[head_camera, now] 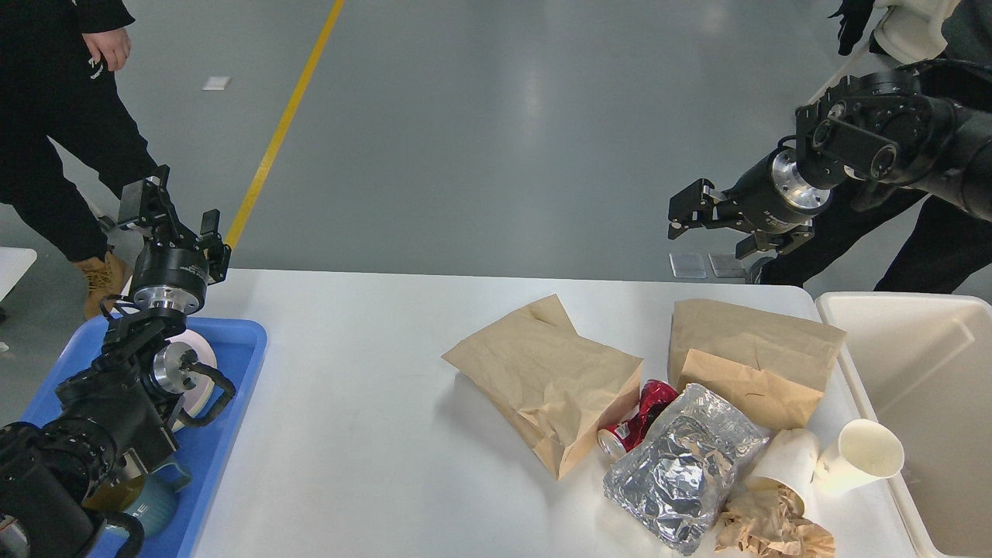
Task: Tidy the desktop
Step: 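Raise the right gripper from the bin and swing it over the table, then lower the right gripper onto the brown paper bag and grasp it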
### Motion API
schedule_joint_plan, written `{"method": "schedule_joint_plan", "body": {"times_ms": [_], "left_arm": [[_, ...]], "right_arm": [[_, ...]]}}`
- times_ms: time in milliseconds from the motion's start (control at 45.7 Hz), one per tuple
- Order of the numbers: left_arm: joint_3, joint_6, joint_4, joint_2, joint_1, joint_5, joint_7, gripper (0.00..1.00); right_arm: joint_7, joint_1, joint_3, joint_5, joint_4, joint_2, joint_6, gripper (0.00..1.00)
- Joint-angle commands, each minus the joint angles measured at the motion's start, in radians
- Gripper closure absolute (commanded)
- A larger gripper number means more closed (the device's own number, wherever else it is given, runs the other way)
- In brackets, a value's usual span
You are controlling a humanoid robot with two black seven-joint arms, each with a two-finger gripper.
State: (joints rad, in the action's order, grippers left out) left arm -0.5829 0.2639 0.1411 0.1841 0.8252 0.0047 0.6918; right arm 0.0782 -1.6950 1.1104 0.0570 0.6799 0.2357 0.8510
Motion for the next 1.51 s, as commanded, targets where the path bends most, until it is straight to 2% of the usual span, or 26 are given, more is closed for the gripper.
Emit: {"method": "schedule_joint_plan", "body": {"times_ms": [0, 109, 262, 503, 612, 831, 1487], "left_arm": [[0.000, 0.000, 0.000, 0.000, 0.000, 0.000, 0.000, 0.04], [0.000, 0.000, 0.000, 0.000, 0.000, 0.000, 0.000, 0.04], [0.000, 0.000, 0.000, 0.000, 0.000, 0.000, 0.000, 0.04], [0.000, 0.000, 0.000, 0.000, 0.000, 0.000, 0.000, 0.04], [0.000, 0.000, 0.000, 0.000, 0.000, 0.000, 0.000, 0.04], [0.000, 0.000, 0.000, 0.000, 0.000, 0.000, 0.000, 0.04], [0.000, 0.000, 0.000, 0.000, 0.000, 0.000, 0.000, 0.04]], "right_arm": [[0.000, -0.093, 0.026, -0.005, 0.130, -0.001, 0.108, 0.00], [0.000, -0.172, 0.022, -0.029, 0.251, 0.005, 0.109, 0.00], [0.000, -0.131, 0.005, -0.150, 0.245, 0.007, 0.103, 0.00], [-0.011, 0.050, -0.127, -0.189, 0.217, -0.024, -0.245, 0.04], [-0.011, 0.084, -0.170, -0.187, 0.218, -0.026, -0.331, 0.03], [-0.011, 0.080, -0.254, -0.187, 0.250, 0.040, -0.285, 0.00], [-0.014, 0.083, -0.230, -0.172, 0.248, 0.043, -0.276, 0.00]]}}
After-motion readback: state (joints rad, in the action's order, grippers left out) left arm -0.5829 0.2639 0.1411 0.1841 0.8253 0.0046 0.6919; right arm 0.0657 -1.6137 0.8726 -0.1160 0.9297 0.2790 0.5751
